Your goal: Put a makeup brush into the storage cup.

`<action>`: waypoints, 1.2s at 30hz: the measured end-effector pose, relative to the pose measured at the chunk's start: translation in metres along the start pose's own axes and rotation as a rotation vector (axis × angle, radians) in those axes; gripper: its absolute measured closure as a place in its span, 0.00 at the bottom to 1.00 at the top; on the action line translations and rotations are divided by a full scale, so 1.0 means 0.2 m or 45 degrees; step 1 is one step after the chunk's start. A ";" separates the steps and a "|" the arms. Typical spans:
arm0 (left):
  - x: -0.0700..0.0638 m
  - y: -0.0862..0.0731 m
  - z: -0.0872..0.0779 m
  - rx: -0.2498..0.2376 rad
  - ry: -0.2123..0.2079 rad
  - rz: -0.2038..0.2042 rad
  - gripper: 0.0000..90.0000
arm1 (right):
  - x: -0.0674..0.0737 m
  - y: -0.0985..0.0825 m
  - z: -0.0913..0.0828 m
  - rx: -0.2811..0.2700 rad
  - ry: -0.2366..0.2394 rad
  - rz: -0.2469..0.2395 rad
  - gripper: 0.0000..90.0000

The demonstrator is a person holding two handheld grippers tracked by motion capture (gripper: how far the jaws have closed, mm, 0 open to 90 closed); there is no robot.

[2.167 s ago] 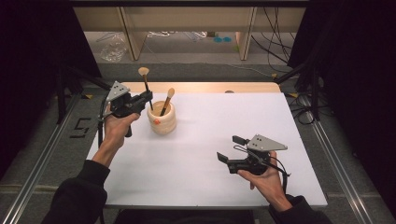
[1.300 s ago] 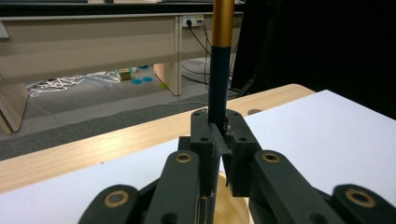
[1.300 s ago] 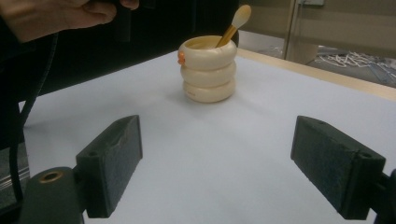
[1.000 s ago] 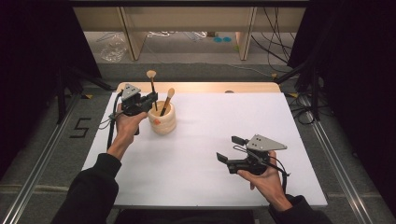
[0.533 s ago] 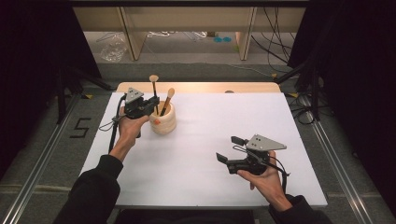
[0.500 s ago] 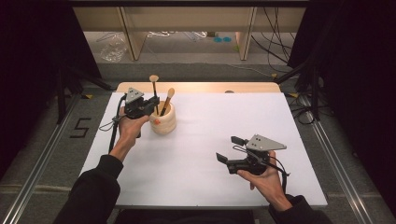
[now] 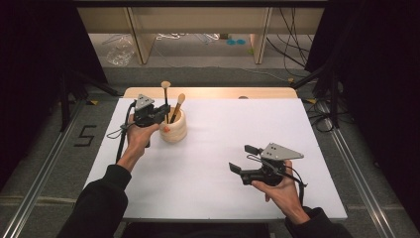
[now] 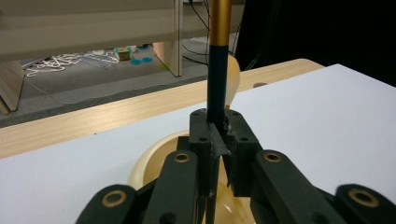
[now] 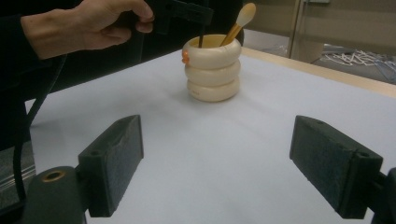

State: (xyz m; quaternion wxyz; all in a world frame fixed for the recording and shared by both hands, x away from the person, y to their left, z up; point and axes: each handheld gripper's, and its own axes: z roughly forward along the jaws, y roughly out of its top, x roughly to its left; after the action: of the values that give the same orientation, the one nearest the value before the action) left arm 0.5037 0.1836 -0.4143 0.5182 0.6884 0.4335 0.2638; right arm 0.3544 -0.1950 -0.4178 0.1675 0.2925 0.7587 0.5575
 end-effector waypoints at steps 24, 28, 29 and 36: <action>-0.01 0.01 -0.13 0.003 -0.028 -0.065 0.51 | 0.00 0.00 0.00 -0.014 -0.012 0.044 0.20; -0.03 0.01 -0.19 0.007 -0.058 -0.059 0.48 | 0.00 0.00 -0.01 -0.013 -0.021 0.040 0.20; -0.04 0.02 -0.20 0.007 -0.066 -0.052 0.47 | -0.01 0.00 0.00 -0.020 -0.026 0.024 0.19; -0.11 0.01 -0.31 0.018 -0.133 -0.033 0.40 | -0.01 0.00 0.00 -0.027 -0.020 0.015 0.19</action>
State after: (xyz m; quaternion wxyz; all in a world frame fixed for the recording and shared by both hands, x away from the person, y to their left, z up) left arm 0.4432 0.1947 -0.3902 0.5386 0.6991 0.4168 0.2177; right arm 0.3562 -0.1962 -0.4178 0.1734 0.2996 0.7495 0.5642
